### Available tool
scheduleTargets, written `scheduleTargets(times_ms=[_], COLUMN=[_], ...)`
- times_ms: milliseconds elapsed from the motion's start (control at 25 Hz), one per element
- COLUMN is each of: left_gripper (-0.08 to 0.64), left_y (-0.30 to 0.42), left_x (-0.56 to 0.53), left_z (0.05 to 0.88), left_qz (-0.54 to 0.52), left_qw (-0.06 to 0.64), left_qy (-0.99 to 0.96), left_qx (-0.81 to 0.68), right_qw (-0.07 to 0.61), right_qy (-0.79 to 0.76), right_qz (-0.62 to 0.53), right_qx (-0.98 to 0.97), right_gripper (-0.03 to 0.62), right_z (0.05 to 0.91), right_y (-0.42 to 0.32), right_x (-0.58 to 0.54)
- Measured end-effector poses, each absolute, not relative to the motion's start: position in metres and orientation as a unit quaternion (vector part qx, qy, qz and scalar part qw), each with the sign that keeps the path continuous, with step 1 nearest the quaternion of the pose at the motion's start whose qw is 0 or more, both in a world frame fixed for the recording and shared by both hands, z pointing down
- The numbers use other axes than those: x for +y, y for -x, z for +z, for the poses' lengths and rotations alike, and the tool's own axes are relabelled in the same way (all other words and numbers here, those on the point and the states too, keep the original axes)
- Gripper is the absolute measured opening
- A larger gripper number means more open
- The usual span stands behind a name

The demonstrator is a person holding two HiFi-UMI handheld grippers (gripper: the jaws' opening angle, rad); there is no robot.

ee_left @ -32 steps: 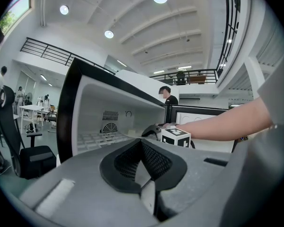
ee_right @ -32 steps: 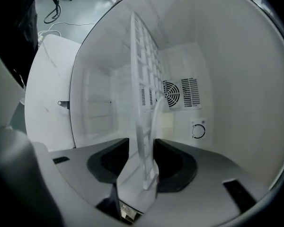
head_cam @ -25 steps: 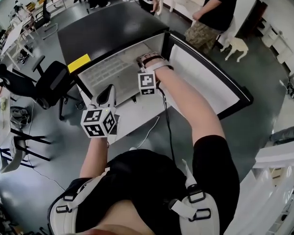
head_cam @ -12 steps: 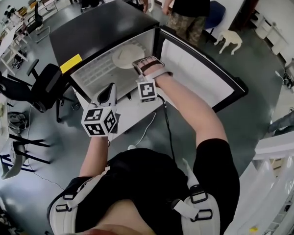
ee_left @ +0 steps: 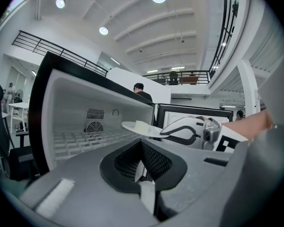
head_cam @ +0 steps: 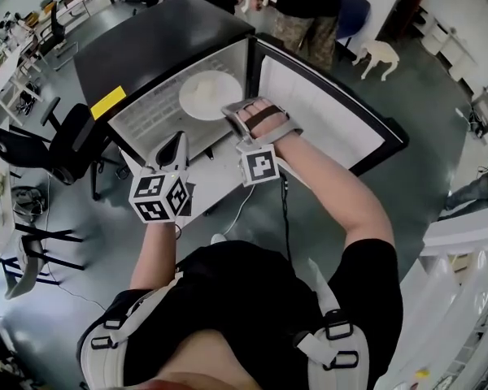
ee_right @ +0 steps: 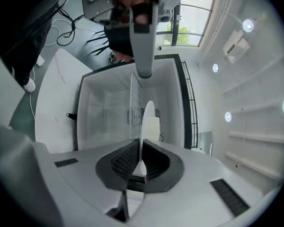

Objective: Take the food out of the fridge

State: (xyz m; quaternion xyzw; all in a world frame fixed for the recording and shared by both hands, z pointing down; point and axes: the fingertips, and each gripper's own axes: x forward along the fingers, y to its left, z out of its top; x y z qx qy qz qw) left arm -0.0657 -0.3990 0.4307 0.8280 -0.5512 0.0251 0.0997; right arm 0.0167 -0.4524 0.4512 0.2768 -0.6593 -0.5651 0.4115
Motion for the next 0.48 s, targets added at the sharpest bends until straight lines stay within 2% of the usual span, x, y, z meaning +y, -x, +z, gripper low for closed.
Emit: scheduleTargets(times_ms=[120, 480], left_gripper=[0.0, 0.0], left_y=[0.065, 0.047], left_x=[-0.4, -0.399], left_z=[0.432, 0.437], left_qz=[0.025, 0.031], left_qw=[0.102, 0.104], left_qy=[-0.828, -0.841], left_qx=[-0.55, -0.53], right_qw=[0.403, 0.435], right_qy=[-0.29, -0.303], right_qz=[-0.567, -0.568], right_qx=[-0.657, -0.63], right_gripper=[0.018, 0.018], right_z=[0.437, 0.425], right_y=[-0.03, -0.085], right_x=[-0.436, -0.399])
